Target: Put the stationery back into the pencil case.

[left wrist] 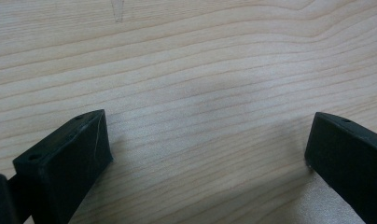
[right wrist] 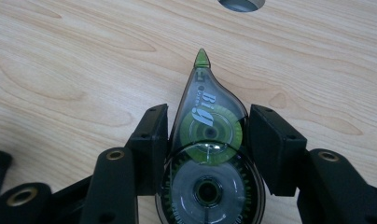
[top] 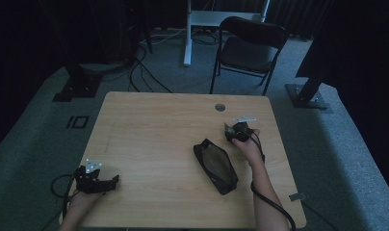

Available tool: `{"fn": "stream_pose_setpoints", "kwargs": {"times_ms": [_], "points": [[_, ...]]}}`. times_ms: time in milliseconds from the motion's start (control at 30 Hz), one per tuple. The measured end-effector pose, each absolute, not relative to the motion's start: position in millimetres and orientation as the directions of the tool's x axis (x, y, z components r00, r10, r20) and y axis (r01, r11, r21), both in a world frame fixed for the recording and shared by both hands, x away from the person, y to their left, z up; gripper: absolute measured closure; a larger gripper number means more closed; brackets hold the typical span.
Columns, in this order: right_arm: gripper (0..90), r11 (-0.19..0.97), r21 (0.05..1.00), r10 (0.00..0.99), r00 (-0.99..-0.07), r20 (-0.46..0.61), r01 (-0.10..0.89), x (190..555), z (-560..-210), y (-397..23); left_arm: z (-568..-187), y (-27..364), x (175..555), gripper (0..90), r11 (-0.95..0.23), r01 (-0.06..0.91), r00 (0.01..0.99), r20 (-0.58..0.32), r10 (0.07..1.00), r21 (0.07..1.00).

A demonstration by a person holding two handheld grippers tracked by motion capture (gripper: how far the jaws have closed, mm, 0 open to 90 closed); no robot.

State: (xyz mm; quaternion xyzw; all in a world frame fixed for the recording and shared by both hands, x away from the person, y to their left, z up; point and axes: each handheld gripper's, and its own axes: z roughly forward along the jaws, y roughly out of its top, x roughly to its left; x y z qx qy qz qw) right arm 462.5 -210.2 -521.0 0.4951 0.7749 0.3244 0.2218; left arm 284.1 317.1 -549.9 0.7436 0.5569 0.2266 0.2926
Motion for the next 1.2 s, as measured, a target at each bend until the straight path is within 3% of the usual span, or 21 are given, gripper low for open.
{"fn": "stream_pose_setpoints", "kwargs": {"times_ms": [1200], "points": [[49.3,0.277,0.762,0.896,-0.444,0.016,0.586,384.8,-443.9,-207.9,-549.9,317.1,284.1,0.2,-0.209,0.695,0.277,0.011,0.961,0.687]]}}
